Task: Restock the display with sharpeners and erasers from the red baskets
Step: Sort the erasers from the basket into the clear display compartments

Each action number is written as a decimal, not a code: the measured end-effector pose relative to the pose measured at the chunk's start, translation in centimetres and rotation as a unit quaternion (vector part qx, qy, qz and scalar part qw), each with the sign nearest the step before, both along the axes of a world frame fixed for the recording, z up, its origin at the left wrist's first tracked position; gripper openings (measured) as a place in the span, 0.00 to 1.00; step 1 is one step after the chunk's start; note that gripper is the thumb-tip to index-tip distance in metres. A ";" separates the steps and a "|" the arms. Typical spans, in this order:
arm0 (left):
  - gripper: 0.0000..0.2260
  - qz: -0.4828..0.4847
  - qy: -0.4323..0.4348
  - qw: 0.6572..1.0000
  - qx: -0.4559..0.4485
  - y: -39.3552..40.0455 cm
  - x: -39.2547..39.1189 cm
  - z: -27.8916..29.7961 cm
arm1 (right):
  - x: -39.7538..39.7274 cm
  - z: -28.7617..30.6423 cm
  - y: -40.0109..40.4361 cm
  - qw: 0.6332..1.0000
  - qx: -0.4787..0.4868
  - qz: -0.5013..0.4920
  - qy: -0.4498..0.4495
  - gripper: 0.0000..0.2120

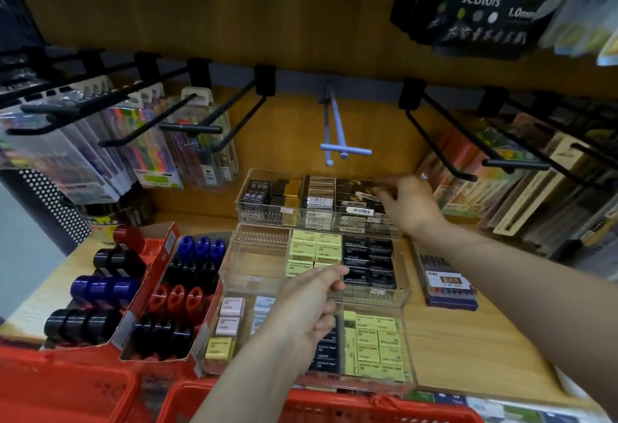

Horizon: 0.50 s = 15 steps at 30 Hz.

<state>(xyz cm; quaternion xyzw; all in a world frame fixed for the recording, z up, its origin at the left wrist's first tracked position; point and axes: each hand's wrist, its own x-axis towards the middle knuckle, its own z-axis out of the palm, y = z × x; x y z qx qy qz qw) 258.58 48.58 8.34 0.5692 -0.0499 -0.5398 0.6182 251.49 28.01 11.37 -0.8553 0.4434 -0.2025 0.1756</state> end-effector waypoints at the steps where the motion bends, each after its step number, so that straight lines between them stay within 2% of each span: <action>1: 0.05 0.001 0.009 1.000 -0.006 -0.1 0.0 0.1 | -0.7 0.0 0.7 0.999 -0.023 0.027 -0.008 0.13; 3: 0.07 0.005 0.005 1.000 -0.017 -0.3 0.2 0.2 | -1.7 -0.3 1.9 0.995 -0.055 0.081 0.019 0.14; 6: 0.11 -0.027 -0.142 0.989 -0.023 -0.9 1.3 0.5 | -2.2 -0.5 2.8 0.995 -0.032 0.091 0.040 0.15; 10: 0.13 -0.047 -0.303 0.951 -0.032 -3.2 4.4 1.7 | -1.3 -0.4 2.7 0.996 -0.010 0.082 0.024 0.14; 12: 0.11 -0.059 -0.417 0.907 -0.016 -4.7 5.9 2.3 | -0.8 -0.5 2.4 0.997 0.000 0.073 0.012 0.12; 15: 0.12 -0.093 -0.570 0.816 0.030 -6.6 7.4 2.3 | -0.4 -0.8 2.0 0.998 -0.002 0.063 -0.005 0.13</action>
